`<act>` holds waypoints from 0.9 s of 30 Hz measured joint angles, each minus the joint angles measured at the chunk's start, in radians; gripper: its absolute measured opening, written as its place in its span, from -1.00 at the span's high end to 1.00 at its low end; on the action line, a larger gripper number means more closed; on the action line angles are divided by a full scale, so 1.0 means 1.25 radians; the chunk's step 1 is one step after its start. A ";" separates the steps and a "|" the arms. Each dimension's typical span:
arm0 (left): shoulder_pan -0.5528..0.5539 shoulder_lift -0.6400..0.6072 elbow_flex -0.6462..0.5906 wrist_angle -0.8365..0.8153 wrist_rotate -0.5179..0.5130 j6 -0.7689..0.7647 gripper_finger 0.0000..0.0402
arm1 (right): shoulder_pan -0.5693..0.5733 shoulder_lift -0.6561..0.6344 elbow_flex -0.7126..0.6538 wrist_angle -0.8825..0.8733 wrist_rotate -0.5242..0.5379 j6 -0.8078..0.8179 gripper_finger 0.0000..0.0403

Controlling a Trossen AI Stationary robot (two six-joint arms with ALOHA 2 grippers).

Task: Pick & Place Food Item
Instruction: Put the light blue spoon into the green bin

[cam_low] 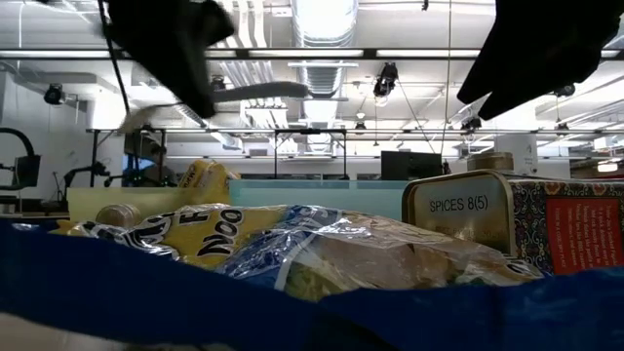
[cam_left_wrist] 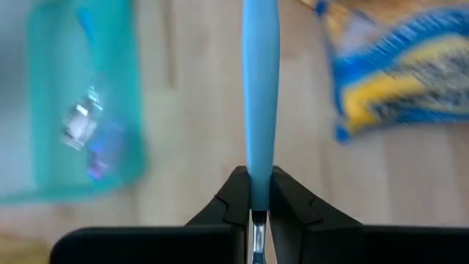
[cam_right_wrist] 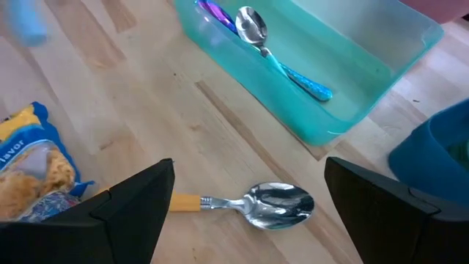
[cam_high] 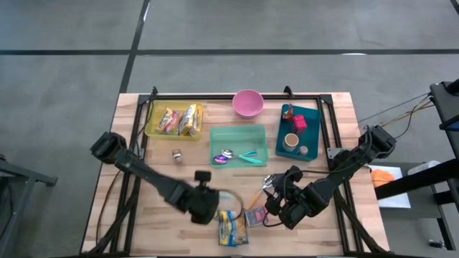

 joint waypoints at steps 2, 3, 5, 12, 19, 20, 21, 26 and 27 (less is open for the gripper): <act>0.047 0.000 0.020 0.000 0.010 0.060 0.86 | 0.000 0.000 0.000 0.004 0.000 0.000 -0.74; 0.072 0.000 0.029 0.000 0.013 0.091 0.86 | 0.000 0.000 0.000 0.004 0.000 0.000 -0.74; 0.123 -0.001 0.047 -0.001 0.024 0.150 0.86 | 0.000 0.000 0.000 0.004 -0.001 -0.002 -0.74; 0.306 -0.002 0.092 0.031 0.150 0.311 0.86 | 0.000 0.000 0.000 0.008 -0.004 -0.046 -0.74; 0.461 0.000 0.093 0.107 0.287 0.409 0.86 | 0.000 0.000 0.000 0.011 -0.003 -0.108 -0.74; 0.478 0.002 0.094 0.115 0.302 0.417 0.86 | 0.000 0.000 0.000 0.012 -0.003 -0.121 -0.74; 0.494 0.005 0.094 0.121 0.314 0.426 0.86 | 0.000 0.000 0.000 0.013 -0.003 -0.130 -0.74; 0.538 0.036 0.093 0.132 0.364 0.435 0.86 | -0.008 0.000 0.000 0.016 0.001 -0.172 -0.74; 0.543 0.045 0.094 0.133 0.379 0.439 0.86 | -0.012 0.000 0.001 0.017 0.002 -0.183 -0.74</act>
